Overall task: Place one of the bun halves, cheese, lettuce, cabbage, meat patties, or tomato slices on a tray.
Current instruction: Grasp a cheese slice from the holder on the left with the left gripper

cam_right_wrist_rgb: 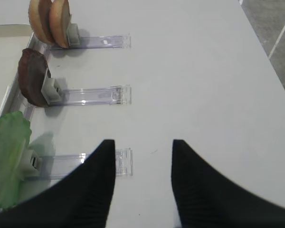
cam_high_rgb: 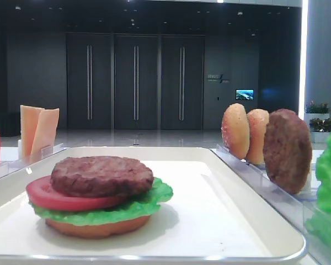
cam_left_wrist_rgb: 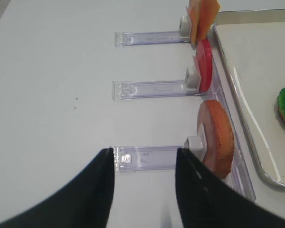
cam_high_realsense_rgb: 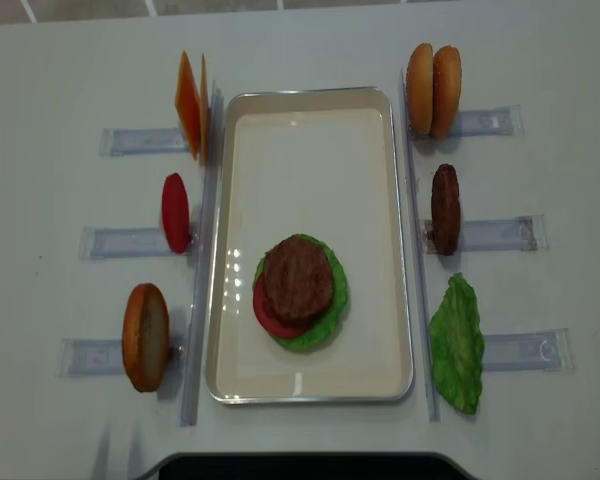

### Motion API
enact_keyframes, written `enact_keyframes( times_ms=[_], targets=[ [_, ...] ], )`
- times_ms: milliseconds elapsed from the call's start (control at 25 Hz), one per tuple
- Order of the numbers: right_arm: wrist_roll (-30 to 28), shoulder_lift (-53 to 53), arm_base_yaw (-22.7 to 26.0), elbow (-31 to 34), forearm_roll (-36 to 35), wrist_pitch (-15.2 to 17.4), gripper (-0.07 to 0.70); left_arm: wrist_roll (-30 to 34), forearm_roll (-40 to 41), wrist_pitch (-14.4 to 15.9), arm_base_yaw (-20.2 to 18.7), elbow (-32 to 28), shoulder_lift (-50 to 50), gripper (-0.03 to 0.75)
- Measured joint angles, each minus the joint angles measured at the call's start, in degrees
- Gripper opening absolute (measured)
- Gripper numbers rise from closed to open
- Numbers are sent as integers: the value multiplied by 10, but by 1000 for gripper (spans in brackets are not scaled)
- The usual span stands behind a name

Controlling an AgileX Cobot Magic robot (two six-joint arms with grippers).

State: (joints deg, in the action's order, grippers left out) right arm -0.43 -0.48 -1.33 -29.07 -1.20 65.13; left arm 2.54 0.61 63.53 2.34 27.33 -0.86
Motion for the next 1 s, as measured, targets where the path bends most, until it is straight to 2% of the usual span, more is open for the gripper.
enact_keyframes(
  times_ms=[1000],
  targets=[
    [0,0,0,0,0,0,275,0,0,0,0,0,0,328]
  ],
)
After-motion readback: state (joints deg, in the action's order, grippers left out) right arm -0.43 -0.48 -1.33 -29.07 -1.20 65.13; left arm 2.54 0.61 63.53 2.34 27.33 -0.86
